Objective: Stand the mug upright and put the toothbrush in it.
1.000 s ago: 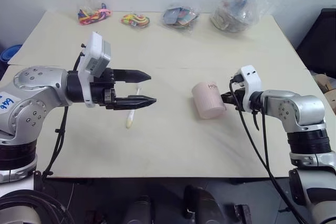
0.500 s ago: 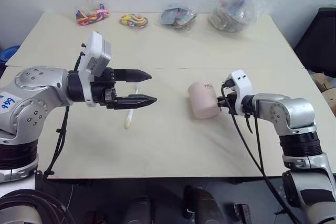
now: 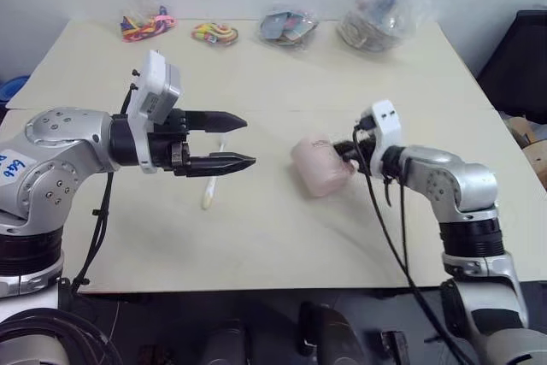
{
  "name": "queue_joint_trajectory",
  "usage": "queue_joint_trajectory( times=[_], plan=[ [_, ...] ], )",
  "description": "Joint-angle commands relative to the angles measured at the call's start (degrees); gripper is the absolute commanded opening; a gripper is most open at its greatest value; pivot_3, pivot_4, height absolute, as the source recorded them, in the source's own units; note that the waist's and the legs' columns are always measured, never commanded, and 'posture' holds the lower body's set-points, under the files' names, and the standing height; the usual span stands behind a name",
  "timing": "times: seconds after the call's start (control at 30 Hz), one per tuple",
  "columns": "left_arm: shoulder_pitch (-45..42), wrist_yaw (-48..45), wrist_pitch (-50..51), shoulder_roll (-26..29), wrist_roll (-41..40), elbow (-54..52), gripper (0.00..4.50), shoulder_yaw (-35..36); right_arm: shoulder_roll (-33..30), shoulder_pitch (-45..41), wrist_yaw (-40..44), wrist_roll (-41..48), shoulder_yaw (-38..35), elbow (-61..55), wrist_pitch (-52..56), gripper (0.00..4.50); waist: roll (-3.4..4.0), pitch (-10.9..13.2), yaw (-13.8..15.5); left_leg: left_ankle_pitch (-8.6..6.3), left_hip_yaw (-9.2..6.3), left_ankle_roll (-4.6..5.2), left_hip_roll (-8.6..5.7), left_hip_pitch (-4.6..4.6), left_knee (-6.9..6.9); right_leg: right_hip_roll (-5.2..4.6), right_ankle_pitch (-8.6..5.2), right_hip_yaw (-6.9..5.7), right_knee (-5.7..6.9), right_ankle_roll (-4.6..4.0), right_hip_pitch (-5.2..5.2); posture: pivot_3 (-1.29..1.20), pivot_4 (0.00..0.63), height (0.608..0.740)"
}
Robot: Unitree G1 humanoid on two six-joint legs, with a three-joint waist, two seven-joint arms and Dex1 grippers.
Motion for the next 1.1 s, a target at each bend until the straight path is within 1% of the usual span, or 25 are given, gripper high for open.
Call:
queue_joint_trajectory(
  times=[0.03, 0.13, 0.2, 0.23, 0.27, 0.3, 0.47, 0.57, 0.67, 0.73, 0.8, 0.93, 1.1],
  plan=[
    [1.8, 2.0, 0.6, 1.0, -0.9, 0.3, 3.60, 4.8, 5.1, -0.8, -2.8, -2.6, -0.1, 0.1, -11.9, 0.04, 0.01, 0.0, -0.3, 0.00, 0.00, 0.00, 0.00, 0.01, -0.04, 0.01, 0.00, 0.01, -0.01, 0.00, 0.00, 0.00, 0.150, 0.740],
    [5.0, 2.5, 1.0, 2.8, -0.5, -0.7, 3.60, 6.9, 7.0, 0.1, -3.7, -5.7, 2.6, 2.3, -14.1, 0.04, 0.02, 0.0, -0.5, 0.00, 0.00, 0.00, -0.03, -0.02, -0.08, -0.03, 0.00, 0.00, -0.02, 0.00, -0.03, 0.00, 0.150, 0.740],
    [6.1, 2.9, 2.2, 4.0, -1.9, -1.5, 3.60, 9.1, 5.5, -0.9, -5.0, -6.8, 1.7, 2.6, -13.1, 0.04, 0.03, 0.0, -0.4, 0.00, -0.02, 0.00, -0.05, -0.06, -0.07, -0.05, 0.00, -0.01, -0.05, 0.00, -0.03, 0.00, 0.150, 0.740],
    [6.1, 3.1, 2.7, 4.3, -2.5, -1.7, 3.60, 9.6, 4.2, -1.5, -5.1, -7.5, 1.4, 2.6, -12.5, 0.29, 0.03, 0.0, -0.3, 0.00, -0.04, 0.00, -0.05, -0.14, -0.04, -0.07, 0.00, -0.03, -0.05, 0.00, -0.07, 0.00, 0.150, 0.740],
    [5.8, 3.4, 3.0, 4.4, -3.0, -1.9, 3.60, 9.7, 2.3, -2.3, -4.7, -8.0, 1.1, 2.8, -11.1, 0.40, 0.04, 0.0, -0.1, 0.01, -0.07, 0.01, -0.05, -0.21, -0.01, -0.08, 0.00, -0.03, -0.04, 0.00, -0.12, 0.00, 0.150, 0.740],
    [5.6, 3.6, 3.1, 4.4, -3.1, -2.0, 3.60, 9.6, 0.7, -2.9, -3.9, -7.9, 0.8, 2.6, -9.9, 0.64, 0.05, 0.0, 0.1, 0.01, -0.09, 0.01, -0.04, -0.28, 0.07, -0.09, 0.00, -0.05, -0.04, 0.00, -0.14, 0.00, 0.150, 0.740],
    [3.2, 4.9, 2.8, 2.9, -3.4, -2.2, 3.60, 7.4, -8.6, -5.0, 0.4, -5.7, -1.3, 2.1, -0.1, 2.39, 0.05, 0.0, 0.2, 0.00, -0.07, 0.01, -0.05, -0.40, 0.15, -0.08, 0.01, -0.08, -0.03, 0.02, -0.20, 0.00, 0.150, 0.740],
    [2.3, 5.1, 2.8, 1.7, -3.8, -2.9, 3.60, 6.1, -13.2, -4.4, 2.7, -4.5, -2.1, 2.7, 5.7, 2.39, 0.05, 0.0, 0.2, 0.01, 0.01, 0.01, -0.03, -0.40, 0.13, -0.05, 0.01, -0.09, -0.02, 0.01, -0.21, 0.00, 0.150, 0.740],
    [1.8, 4.5, 2.3, 1.0, -3.4, -2.7, 3.60, 4.9, -17.2, -2.6, 7.7, 1.1, -2.1, -0.5, 18.0, 2.39, 0.05, 0.0, 0.2, 0.00, 0.04, 0.01, -0.02, -0.41, 0.13, -0.04, 0.01, -0.08, 0.01, 0.01, -0.25, 0.00, 0.150, 0.740],
    [1.4, 4.2, 2.0, 0.7, -3.2, -2.2, 3.60, 4.4, -17.7, -2.4, 9.1, 4.0, -2.8, -2.5, 23.0, 2.39, 0.05, 0.0, 0.2, 0.01, 0.04, 0.01, -0.01, -0.45, 0.13, -0.04, 0.01, -0.10, 0.01, 0.01, -0.29, 0.00, 0.150, 0.740],
    [0.7, 3.6, 1.6, 0.3, -2.8, -1.5, 3.60, 3.3, -16.8, -3.0, 8.6, 5.4, -3.5, -3.3, 25.7, 2.39, 0.05, 0.0, 0.1, 0.01, 0.03, 0.01, -0.01, -0.47, 0.14, -0.03, 0.01, 0.01, 0.09, 0.01, -0.41, 0.00, 0.150, 0.740],
    [-0.9, 2.7, 0.6, -0.9, -1.9, -0.6, 3.60, 1.2, -14.5, -3.2, 7.0, 4.3, -0.7, -2.6, 24.7, 2.39, 0.05, 0.0, 0.2, 0.01, 0.07, 0.02, -0.04, -0.49, 0.18, -0.04, 0.01, 0.01, 0.15, 0.02, -0.46, 0.00, 0.150, 0.740],
    [-2.6, 2.3, 0.3, -1.9, -1.6, 0.1, 3.60, 0.3, -12.5, -2.1, 8.1, -0.5, 7.4, 1.1, 17.0, 2.39, 0.05, 0.0, 0.3, 0.01, 0.10, 0.01, -0.07, -0.72, 0.30, -0.06, 0.01, -0.13, 0.13, 0.02, -0.54, 0.00, 0.150, 0.740]
  ],
)
